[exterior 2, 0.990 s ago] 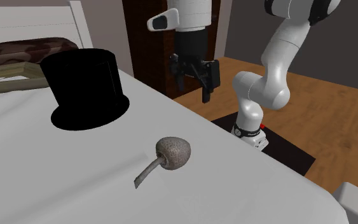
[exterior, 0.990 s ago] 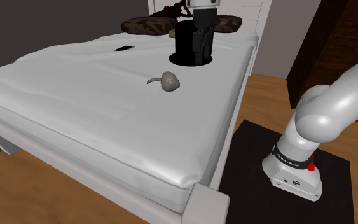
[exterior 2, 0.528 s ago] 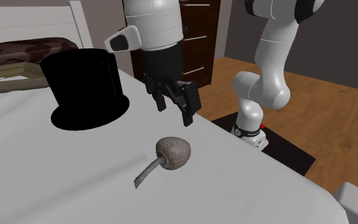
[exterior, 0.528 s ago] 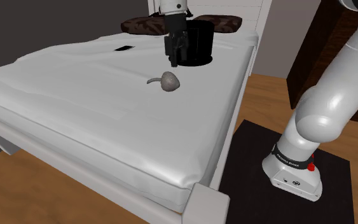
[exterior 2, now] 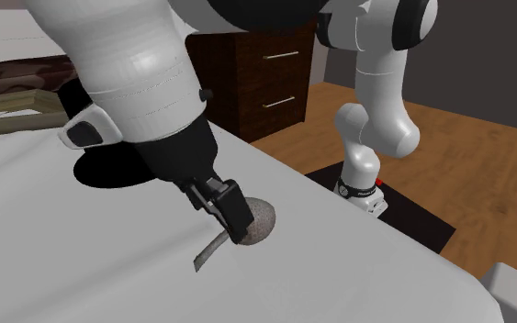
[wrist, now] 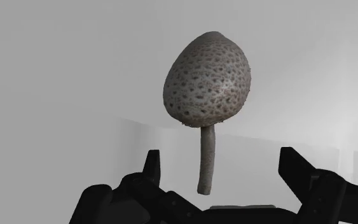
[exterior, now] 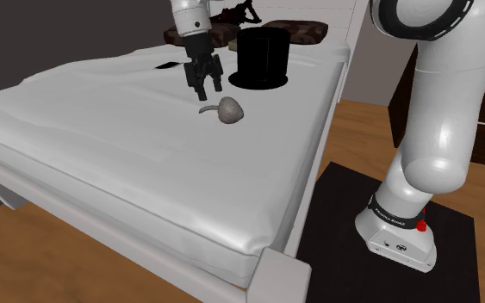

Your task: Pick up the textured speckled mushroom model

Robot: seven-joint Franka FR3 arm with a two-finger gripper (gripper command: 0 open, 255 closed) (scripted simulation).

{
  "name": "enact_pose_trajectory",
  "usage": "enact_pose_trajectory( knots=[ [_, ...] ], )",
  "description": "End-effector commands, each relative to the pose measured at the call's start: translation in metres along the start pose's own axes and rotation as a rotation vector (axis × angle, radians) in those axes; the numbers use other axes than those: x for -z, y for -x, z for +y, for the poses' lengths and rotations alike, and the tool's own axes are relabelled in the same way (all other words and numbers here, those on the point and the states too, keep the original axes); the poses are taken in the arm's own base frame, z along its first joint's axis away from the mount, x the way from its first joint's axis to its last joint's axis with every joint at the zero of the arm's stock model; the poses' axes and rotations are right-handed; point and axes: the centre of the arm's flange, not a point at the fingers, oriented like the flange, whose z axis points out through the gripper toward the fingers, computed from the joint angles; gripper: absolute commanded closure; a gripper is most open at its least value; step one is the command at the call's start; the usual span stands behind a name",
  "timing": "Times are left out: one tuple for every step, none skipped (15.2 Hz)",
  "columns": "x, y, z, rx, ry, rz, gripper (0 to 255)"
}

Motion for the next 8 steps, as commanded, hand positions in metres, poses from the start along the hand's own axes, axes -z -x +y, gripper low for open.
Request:
enact_pose_trajectory(
  knots=[
    [-0.007,-0.009,0.001,0.001,-0.001,-0.005,0],
    [-0.013,-0.01,0.002,0.001,-0.001,-0.005,0],
    [-0.018,-0.011,0.002,0.001,-0.001,-0.005,0],
    [-0.023,-0.012,0.003,0.001,-0.001,-0.005,0],
    [-0.028,-0.014,0.003,0.001,-0.001,-0.005,0],
    [-0.033,-0.015,0.004,0.001,-0.001,-0.005,0],
    [-0.036,-0.015,0.004,0.001,-0.001,-0.005,0],
    [-0.036,-0.015,0.004,0.001,-0.001,-0.005,0]
  ],
)
